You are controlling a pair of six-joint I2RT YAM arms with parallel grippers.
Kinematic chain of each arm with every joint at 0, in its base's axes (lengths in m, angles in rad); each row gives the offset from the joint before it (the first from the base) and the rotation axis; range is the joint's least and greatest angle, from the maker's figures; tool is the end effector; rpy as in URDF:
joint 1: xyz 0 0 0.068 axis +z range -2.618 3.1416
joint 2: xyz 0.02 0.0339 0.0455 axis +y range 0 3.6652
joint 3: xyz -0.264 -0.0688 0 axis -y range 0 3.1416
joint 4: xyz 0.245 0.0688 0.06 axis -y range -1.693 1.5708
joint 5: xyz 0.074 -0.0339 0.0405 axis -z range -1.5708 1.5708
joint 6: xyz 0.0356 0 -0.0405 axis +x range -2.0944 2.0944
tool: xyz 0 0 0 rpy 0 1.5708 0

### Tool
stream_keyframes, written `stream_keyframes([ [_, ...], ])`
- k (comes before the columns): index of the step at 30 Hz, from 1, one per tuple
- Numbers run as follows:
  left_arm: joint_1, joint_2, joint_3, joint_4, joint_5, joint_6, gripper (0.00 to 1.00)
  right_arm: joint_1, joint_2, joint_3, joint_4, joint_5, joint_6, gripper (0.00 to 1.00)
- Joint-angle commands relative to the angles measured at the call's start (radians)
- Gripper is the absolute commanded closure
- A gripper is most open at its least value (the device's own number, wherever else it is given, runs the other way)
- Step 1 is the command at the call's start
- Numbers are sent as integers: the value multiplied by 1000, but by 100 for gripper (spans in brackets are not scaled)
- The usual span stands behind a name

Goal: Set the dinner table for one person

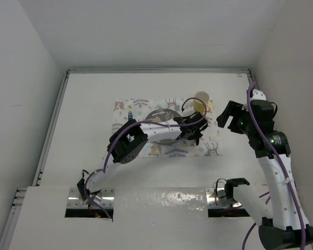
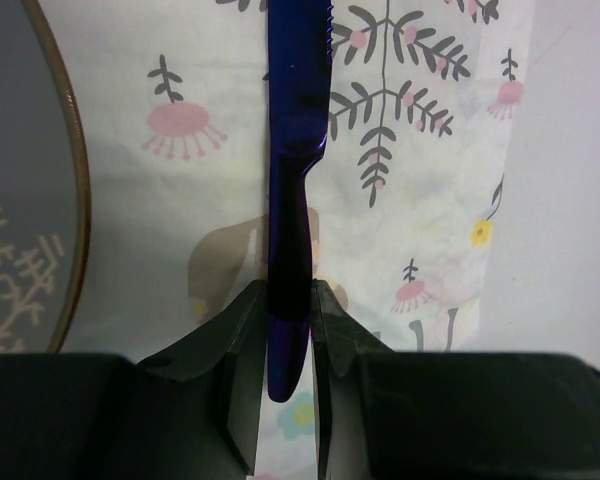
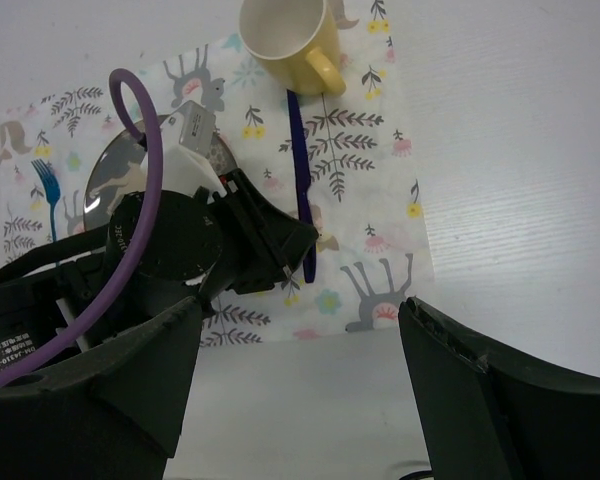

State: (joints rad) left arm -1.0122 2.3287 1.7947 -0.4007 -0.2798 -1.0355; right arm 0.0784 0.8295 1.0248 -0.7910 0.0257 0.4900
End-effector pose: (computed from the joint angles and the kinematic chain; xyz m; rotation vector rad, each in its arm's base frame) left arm 0.2771 -0.4249 0.1451 -0.1467 2.5278 -0.5260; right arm 0.1607 0.0117 0.3531 0.4603 2.1325 0.2974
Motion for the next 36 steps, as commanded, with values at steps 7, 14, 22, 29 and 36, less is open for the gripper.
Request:
stream_keyframes([
  [7,-25,40,45,69,25,-52,100,3,-3,3,9,3,-16,21],
  [14,-26,35,39,42,36,-51,93,4,-1,-3,15,-6,-16,21],
  [22,-28,-23,2,10,22,-43,70,11,-3,4,19,-15,-18,20],
  [29,-28,-132,-8,-79,-54,-11,47,14,-23,35,13,-21,-19,20],
  [36,-28,-385,-136,-176,-156,74,36,15,-41,73,13,-23,-19,19],
])
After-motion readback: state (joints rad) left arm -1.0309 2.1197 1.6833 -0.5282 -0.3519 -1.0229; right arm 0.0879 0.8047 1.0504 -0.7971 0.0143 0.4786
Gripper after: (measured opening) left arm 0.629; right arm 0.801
